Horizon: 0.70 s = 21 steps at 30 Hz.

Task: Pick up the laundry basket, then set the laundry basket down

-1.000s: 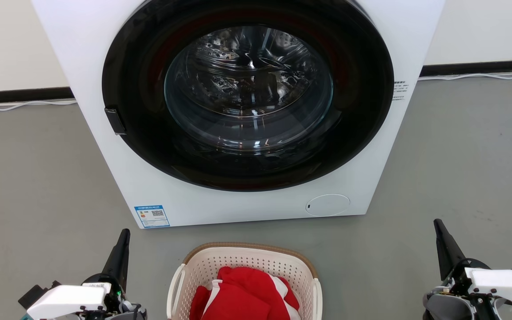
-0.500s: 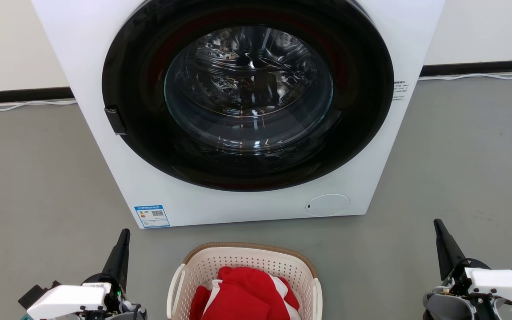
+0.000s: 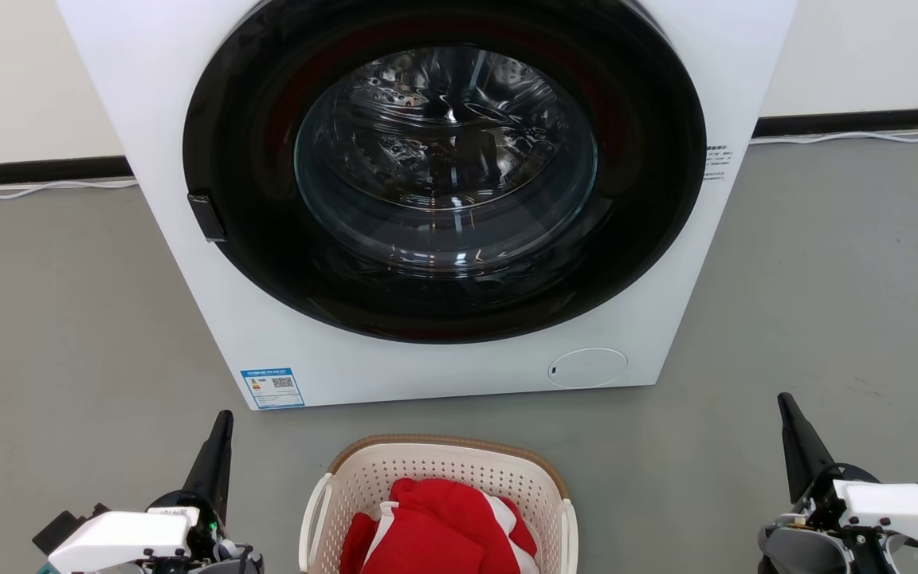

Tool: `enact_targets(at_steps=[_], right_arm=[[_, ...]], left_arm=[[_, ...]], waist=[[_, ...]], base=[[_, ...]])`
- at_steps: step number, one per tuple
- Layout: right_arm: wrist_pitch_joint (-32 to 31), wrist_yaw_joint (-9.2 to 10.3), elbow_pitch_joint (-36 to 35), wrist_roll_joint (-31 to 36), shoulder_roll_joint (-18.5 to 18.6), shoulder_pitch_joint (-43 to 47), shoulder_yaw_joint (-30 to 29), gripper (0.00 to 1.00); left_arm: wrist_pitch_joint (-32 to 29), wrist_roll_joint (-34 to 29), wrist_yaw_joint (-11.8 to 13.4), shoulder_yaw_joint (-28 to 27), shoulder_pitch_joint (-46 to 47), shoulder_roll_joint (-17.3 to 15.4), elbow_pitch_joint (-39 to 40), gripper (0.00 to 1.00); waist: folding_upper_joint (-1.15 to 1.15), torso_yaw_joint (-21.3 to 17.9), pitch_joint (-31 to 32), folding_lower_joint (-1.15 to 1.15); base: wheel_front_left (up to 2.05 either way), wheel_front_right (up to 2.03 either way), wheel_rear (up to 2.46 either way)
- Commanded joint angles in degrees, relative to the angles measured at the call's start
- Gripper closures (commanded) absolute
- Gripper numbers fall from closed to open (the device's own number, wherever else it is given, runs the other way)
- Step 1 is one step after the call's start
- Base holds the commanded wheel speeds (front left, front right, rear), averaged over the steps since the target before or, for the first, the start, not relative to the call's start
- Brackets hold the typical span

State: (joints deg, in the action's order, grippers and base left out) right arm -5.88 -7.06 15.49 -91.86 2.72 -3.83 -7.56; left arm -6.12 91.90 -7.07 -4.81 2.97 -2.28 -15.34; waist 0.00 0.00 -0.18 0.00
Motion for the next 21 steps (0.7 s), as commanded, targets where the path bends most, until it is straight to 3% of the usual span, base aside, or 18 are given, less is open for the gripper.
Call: enact_targets(at_steps=[1, 21], right_arm=[[-0.60, -0.43, -1.46, -0.31, 0.16, -2.36, 1.05, 1.00], [-0.60, -0.43, -1.46, -0.31, 0.16, -2.36, 1.05, 1.00]], left_arm=[[-0.35, 0.29, -0.42, -1.69, 3.21, -0.60, 1.31, 1.00], [-0.35, 0.29, -0.42, -1.69, 3.21, -0.60, 1.31, 1.00]], waist=[[0.00, 0.00, 0.00, 0.00], [0.00, 0.00, 0.00, 0.00]], base=[[0.00, 0.00, 0.00], [0.00, 0.00, 0.00]])
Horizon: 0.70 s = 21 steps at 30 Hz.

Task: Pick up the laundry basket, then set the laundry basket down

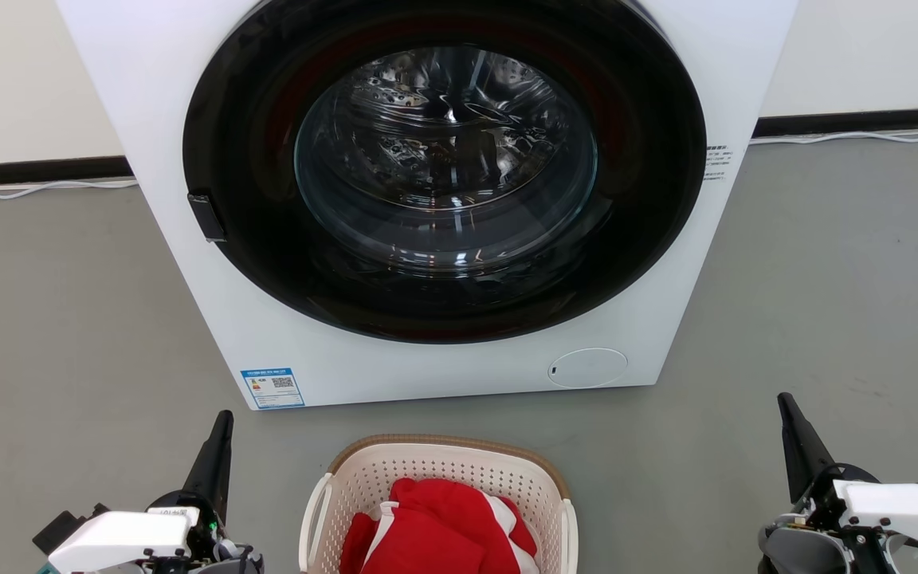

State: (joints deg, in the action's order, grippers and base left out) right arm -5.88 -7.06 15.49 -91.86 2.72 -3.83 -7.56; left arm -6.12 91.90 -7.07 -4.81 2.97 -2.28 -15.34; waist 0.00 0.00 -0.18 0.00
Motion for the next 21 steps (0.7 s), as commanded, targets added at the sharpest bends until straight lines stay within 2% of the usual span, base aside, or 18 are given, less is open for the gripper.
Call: enact_targets(at_steps=[1, 4, 5, 6, 8, 15, 21], right_arm=[[-0.60, -0.43, -1.46, -0.31, 0.16, -2.36, 1.05, 1.00], [-0.60, -0.43, -1.46, -0.31, 0.16, -2.36, 1.05, 1.00], [-0.60, -0.43, -1.46, -0.31, 0.16, -2.36, 1.05, 0.00], [0.01, -0.01, 0.20, 0.02, 0.00, 0.13, 0.07, 0.00], [0.02, 0.01, 1.63, 0.08, -0.21, 1.15, 0.22, 0.00], [0.52, -0.01, 0.88, 0.35, -0.16, 0.88, 0.73, 0.00], [1.14, -0.03, 0.15, 0.63, -0.04, 0.68, 1.43, 0.00]], left_arm=[[-0.35, 0.29, -0.42, -1.69, 3.21, -0.60, 1.31, 1.00], [-0.35, 0.29, -0.42, -1.69, 3.21, -0.60, 1.31, 1.00], [-0.35, 0.29, -0.42, -1.69, 3.21, -0.60, 1.31, 0.00], [0.04, -0.01, 0.01, 0.01, -0.08, 0.02, -0.19, 0.00], [0.09, -0.01, 0.02, 0.04, -1.03, 0.38, -1.78, 0.00], [1.26, -0.15, 0.00, 0.82, -0.70, 0.33, -1.09, 0.00], [2.27, -0.56, -0.02, 1.34, -0.49, 0.28, -0.49, 0.00]], waist=[[0.00, 0.00, 0.00, 0.00], [0.00, 0.00, 0.00, 0.00], [0.00, 0.00, 0.00, 0.00], [0.00, 0.00, 0.00, 0.00], [0.00, 0.00, -0.01, 0.00], [0.00, -0.02, 0.01, -0.13], [0.00, -0.05, -0.23, -0.01]], base=[[0.00, 0.00, 0.00], [0.00, 0.00, 0.00], [0.00, 0.00, 0.00], [0.00, 0.00, 0.00], [0.00, 0.00, 0.00], [0.00, 0.00, 0.00], [0.00, 0.00, 0.00]])
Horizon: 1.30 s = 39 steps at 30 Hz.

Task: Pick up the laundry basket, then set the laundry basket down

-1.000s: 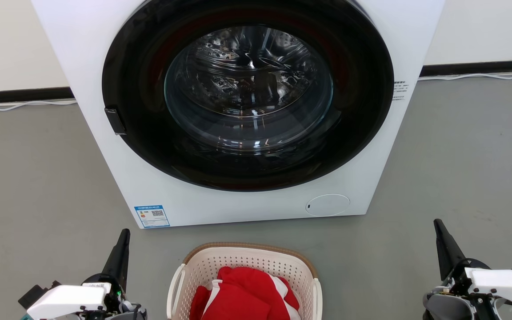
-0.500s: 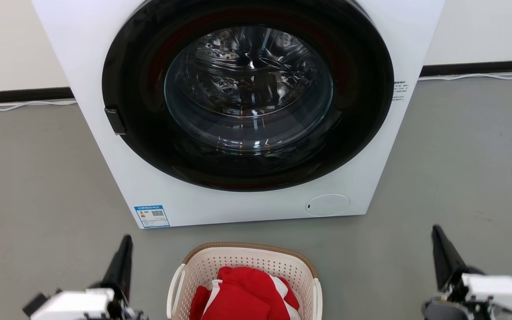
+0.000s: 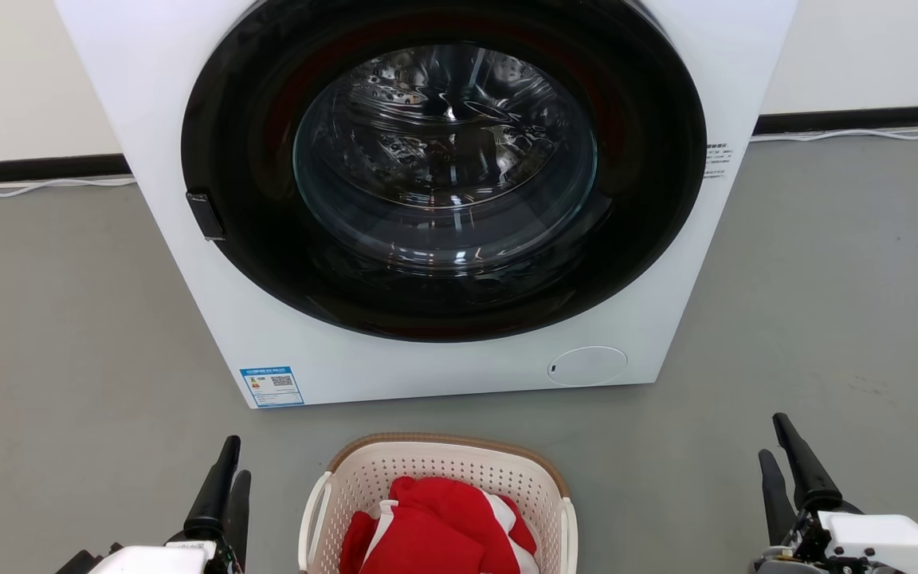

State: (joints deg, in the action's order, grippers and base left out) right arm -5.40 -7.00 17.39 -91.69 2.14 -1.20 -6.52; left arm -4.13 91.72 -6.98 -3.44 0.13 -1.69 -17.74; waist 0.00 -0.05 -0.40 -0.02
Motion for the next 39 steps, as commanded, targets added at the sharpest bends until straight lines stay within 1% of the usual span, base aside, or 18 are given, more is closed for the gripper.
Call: enact_targets(at_steps=[1, 9, 17, 23, 28, 31, 39], right_arm=[[0.75, -0.09, -1.88, 0.50, 0.60, -1.99, 0.51, 0.00], [2.48, -0.12, -3.04, 2.18, 1.74, -2.41, 2.70, 0.00], [4.68, -0.15, -3.90, 4.74, 3.54, -3.12, 5.90, 0.00], [5.53, -0.17, -4.65, 7.21, 3.95, -3.35, 6.65, 0.00], [6.36, -0.19, -5.08, 11.05, 4.56, -3.47, 7.75, 0.00], [6.86, -0.20, -5.26, 12.99, 4.74, -3.47, 8.22, 0.00], [8.20, -0.23, -5.29, 20.43, 5.98, -3.71, 10.01, 0.00]], left_arm=[[0.43, -0.52, -0.12, 0.07, 2.41, -0.32, 2.00, 0.00], [1.78, -3.32, -0.14, 0.90, 2.82, -0.38, 2.67, 0.00], [3.29, -8.65, -0.17, 1.81, 3.22, -0.45, 3.38, 0.00], [4.13, -12.10, -0.19, 2.45, 3.40, -0.49, 3.69, 0.00], [4.97, -16.68, -0.21, 3.21, 3.59, -0.53, 3.76, 0.00], [5.48, -21.34, -0.21, 3.67, 3.70, -0.55, 3.51, 0.00], [6.82, -29.48, 1.37, 5.36, 4.04, -0.62, 3.50, 0.00]], waist=[[0.00, -0.01, -0.03, 0.01], [0.00, -0.05, -0.21, 0.01], [0.00, -0.07, -0.41, 0.01], [0.00, -0.10, -0.54, 0.01], [0.00, -0.15, -0.62, 0.01], [0.00, -0.18, -0.66, 0.02], [0.00, -0.26, -0.76, 0.02]], base=[[0.00, 0.00, 0.00], [0.00, 0.00, 0.00], [0.00, 0.00, 0.00], [0.00, 0.00, 0.00], [0.00, 0.00, 0.00], [0.00, 0.00, 0.00], [0.00, 0.00, 0.00]])
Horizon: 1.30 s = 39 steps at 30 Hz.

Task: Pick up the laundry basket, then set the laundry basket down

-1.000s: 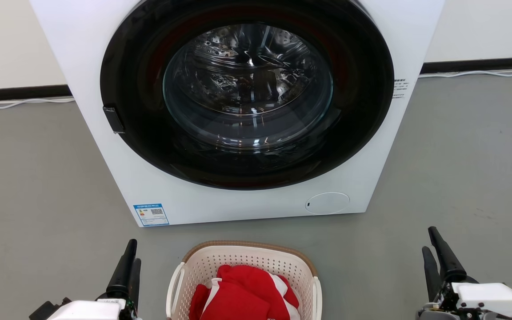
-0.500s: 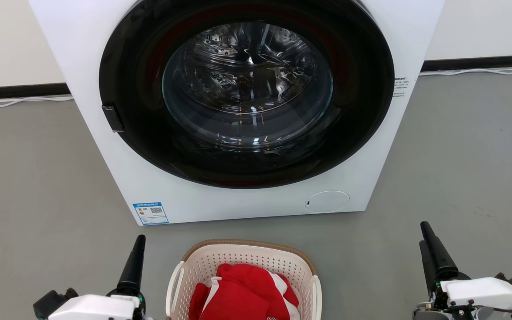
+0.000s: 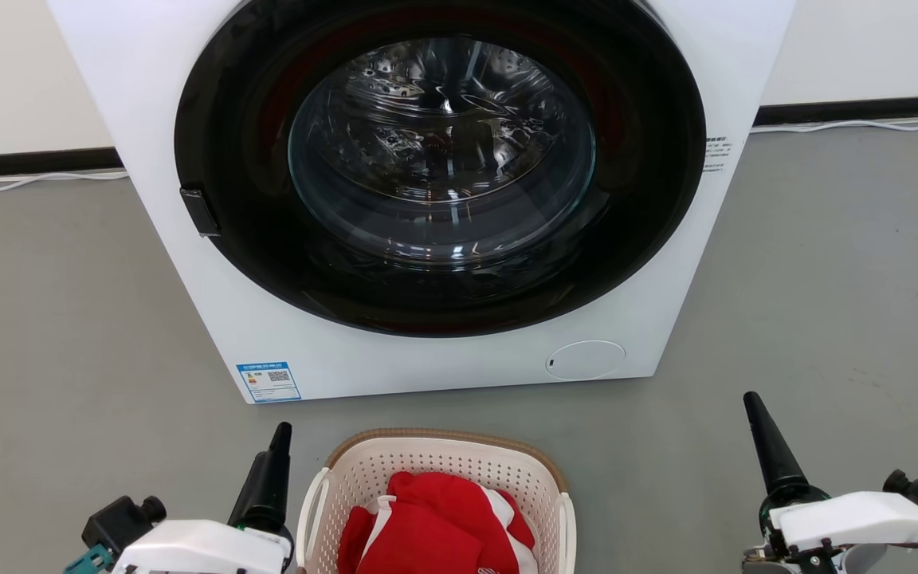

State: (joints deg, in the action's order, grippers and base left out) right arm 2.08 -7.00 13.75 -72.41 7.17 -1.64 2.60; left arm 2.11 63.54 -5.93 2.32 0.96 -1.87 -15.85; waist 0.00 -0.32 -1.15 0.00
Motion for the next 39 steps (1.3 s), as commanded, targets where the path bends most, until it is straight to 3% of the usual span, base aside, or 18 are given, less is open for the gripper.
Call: enact_targets(at_steps=[1, 16, 39], right_arm=[[0.88, -0.23, -1.59, 2.03, 1.04, -3.29, 1.04, 0.00], [3.38, -0.28, -1.19, 14.81, 1.64, -3.69, 2.66, 0.00], [7.05, -0.36, -1.45, 26.10, 3.46, -4.67, 6.47, 0.00]], left_arm=[[0.75, -2.24, 0.53, -0.23, 3.24, -0.44, 1.62, 0.00], [3.27, -13.98, 2.83, 1.86, 3.55, -0.55, 2.05, 0.00], [6.97, -26.61, 4.31, 4.63, 4.34, -0.73, 2.93, 0.00]], waist=[[0.00, 0.00, -0.02, 0.00], [0.00, -0.04, -0.03, 0.00], [0.00, 0.10, -0.39, 0.00]], base=[[0.00, 0.00, 0.00], [0.00, 0.00, 0.00], [0.00, 0.00, 0.00]])
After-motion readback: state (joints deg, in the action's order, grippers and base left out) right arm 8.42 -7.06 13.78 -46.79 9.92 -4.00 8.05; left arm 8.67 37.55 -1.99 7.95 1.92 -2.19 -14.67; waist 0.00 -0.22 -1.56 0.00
